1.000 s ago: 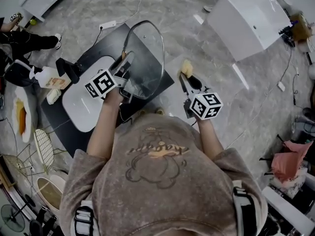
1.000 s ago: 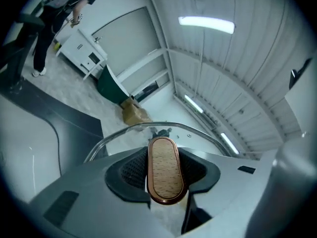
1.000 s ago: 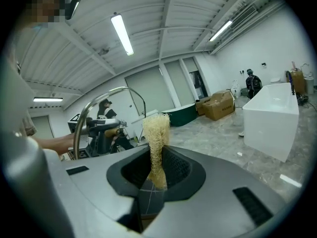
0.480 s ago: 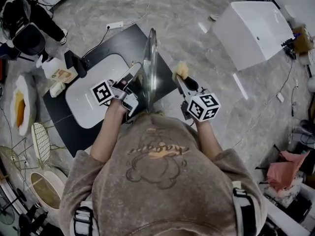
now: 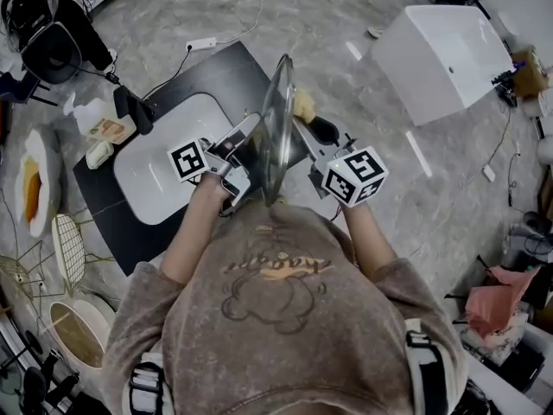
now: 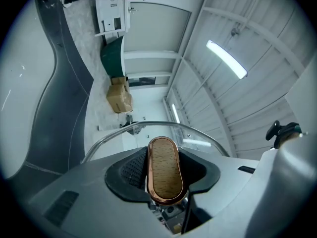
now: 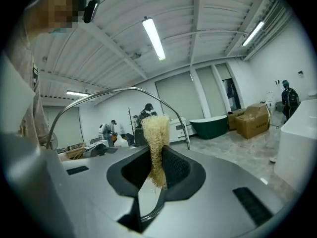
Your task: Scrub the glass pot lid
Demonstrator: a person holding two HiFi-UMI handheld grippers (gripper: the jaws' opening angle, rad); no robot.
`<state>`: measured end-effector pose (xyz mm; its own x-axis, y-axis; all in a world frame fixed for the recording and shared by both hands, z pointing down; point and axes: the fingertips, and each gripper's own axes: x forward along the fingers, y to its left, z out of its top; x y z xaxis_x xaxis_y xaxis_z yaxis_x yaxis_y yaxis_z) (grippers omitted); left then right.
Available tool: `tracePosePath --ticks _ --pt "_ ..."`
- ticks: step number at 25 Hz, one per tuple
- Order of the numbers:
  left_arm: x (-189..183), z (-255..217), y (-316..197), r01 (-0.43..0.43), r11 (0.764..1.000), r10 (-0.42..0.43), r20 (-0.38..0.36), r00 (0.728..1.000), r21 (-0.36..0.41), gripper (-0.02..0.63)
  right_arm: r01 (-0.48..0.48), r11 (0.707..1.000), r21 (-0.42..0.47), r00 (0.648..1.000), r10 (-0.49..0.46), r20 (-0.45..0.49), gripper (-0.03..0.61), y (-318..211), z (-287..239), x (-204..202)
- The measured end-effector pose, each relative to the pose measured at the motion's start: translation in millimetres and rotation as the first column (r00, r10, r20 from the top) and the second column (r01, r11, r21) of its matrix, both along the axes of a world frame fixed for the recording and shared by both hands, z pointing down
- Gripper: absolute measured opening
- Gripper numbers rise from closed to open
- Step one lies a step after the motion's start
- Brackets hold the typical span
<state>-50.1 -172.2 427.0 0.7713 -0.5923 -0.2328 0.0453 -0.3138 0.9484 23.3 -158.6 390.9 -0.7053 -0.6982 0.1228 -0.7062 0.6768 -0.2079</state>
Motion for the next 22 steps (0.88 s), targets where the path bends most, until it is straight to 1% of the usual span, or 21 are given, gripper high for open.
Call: tracePosePath --ticks 3,5,11,15,22 --pt "10.2 -3.0 4.7 -0.035 0.999 0.034 0.013 0.999 0.013 0.181 0.019 0.999 0.049 1.0 -0.018 -0.02 0.057 -7.7 -16.5 -4.8" --pt "15.6 -3.5 7.2 -0.057 0.998 0.056 0.016 0.998 0.015 0.181 0.014 0.997 0.075 0.999 -0.011 -0.036 0.057 -14.1 -24.4 -4.9" --pt "24.6 -6.8 8.7 -0.102 0.995 0.102 -0.012 0.995 0.005 0.181 -0.002 0.994 0.111 0.998 0.009 -0.063 0.058 -26.4 -31.4 -1.6" --pt "28.7 -12.2 6.8 -0.119 0.993 0.119 -0.031 0.992 0.011 0.181 -0.006 0.994 0.111 0.997 0.015 -0.076 0.058 -38.3 -30.4 3.4" --pt "33.2 -18.9 9.5 -0.157 0.987 0.158 -0.064 0.985 0.022 0.18 -0.036 0.997 0.075 0.995 0.043 -0.093 0.058 -62.3 -9.5 13.8"
